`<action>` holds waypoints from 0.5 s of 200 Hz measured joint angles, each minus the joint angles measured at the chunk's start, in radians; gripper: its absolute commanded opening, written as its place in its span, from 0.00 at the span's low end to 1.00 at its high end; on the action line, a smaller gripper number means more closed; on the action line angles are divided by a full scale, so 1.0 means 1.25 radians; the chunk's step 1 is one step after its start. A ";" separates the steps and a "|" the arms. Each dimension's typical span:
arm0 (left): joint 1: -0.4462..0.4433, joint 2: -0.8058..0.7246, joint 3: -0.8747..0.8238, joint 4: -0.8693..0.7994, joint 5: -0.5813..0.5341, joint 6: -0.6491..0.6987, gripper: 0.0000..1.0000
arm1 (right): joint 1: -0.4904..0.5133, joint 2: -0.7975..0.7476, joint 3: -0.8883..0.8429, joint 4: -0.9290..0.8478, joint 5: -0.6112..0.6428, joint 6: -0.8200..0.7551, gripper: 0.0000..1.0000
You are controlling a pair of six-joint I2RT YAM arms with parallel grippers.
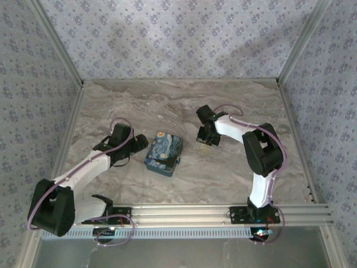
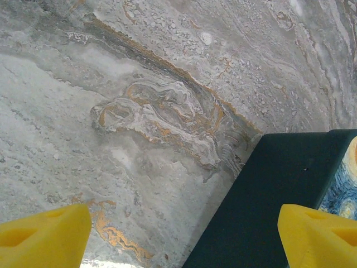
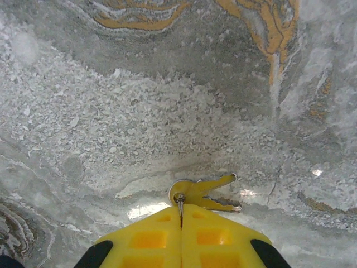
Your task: Unlock the padlock with the key
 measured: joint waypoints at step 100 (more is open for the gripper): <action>-0.001 -0.018 0.001 0.002 0.012 -0.005 0.88 | -0.002 -0.168 -0.098 0.074 -0.001 -0.134 0.01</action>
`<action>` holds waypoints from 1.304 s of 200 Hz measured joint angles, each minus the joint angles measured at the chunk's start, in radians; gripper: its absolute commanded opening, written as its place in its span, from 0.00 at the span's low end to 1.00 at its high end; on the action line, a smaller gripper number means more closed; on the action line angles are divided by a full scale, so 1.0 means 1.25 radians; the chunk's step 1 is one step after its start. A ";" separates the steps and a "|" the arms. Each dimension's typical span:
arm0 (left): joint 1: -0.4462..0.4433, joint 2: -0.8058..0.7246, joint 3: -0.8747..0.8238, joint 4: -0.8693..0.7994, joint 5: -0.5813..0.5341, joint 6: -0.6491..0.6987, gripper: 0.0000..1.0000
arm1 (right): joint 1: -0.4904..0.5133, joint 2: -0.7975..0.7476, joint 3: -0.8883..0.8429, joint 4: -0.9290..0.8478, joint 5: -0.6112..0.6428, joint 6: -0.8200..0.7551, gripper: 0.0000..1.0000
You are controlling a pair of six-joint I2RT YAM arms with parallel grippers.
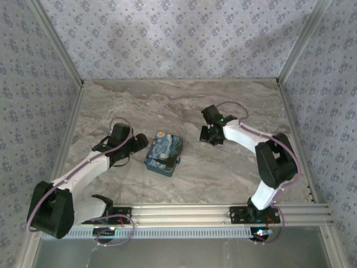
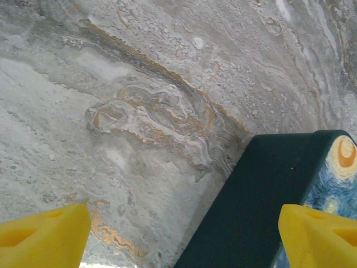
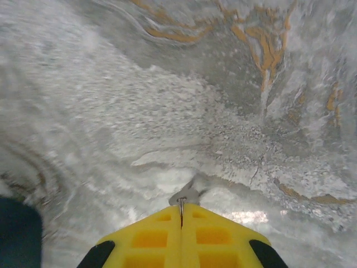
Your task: Unlock the padlock with the key
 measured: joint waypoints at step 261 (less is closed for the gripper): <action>-0.182 0.103 0.214 0.524 0.604 0.168 0.79 | -0.063 -0.331 0.077 0.155 -0.687 0.129 0.02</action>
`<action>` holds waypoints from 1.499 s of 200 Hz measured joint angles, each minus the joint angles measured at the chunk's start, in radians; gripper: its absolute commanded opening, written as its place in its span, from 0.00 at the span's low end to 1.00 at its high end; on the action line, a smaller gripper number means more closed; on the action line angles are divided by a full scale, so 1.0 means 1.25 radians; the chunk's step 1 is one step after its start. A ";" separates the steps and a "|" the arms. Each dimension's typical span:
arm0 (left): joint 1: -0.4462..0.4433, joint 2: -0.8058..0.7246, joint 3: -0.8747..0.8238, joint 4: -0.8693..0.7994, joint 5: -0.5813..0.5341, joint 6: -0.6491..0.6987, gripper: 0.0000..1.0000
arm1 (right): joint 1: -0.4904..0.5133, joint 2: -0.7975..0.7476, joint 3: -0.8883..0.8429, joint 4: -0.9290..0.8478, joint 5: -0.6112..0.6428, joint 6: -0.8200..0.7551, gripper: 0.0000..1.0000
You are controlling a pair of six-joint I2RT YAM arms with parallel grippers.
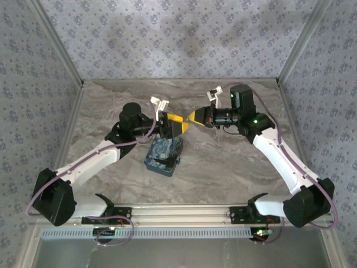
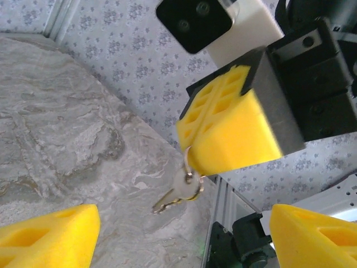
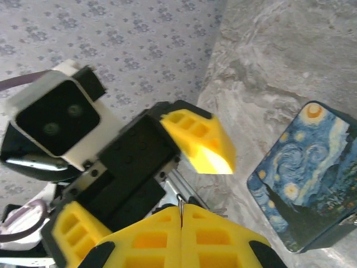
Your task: Unlock the padlock with the key
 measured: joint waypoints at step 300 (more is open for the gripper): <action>-0.020 0.012 0.078 -0.159 0.009 0.114 0.20 | -0.018 -0.016 -0.060 0.099 -0.070 0.096 0.05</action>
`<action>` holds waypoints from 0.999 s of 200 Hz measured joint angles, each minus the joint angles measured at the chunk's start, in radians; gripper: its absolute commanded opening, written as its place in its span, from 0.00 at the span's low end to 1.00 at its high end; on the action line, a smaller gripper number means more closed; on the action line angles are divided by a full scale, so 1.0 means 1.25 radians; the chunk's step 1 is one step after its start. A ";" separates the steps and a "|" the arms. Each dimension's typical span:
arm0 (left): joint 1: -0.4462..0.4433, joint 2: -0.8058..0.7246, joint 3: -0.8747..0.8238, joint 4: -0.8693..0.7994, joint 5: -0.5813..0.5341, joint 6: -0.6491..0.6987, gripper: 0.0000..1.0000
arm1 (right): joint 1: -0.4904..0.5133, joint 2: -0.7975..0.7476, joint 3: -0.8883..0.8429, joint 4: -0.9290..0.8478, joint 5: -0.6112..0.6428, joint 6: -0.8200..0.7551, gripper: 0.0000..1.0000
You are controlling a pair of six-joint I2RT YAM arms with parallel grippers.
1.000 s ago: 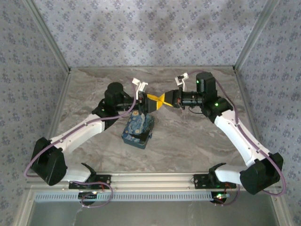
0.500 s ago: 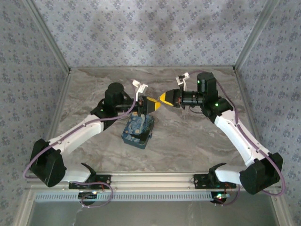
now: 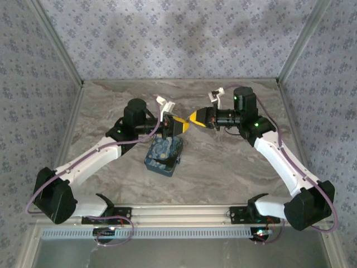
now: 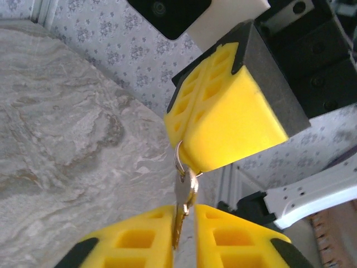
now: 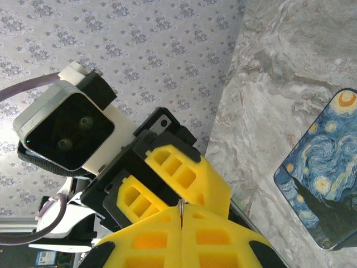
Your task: Unlock the padlock with the key
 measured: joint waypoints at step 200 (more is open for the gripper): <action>0.032 -0.035 0.012 -0.029 0.007 0.016 0.00 | -0.013 0.000 -0.005 -0.012 -0.014 -0.016 0.08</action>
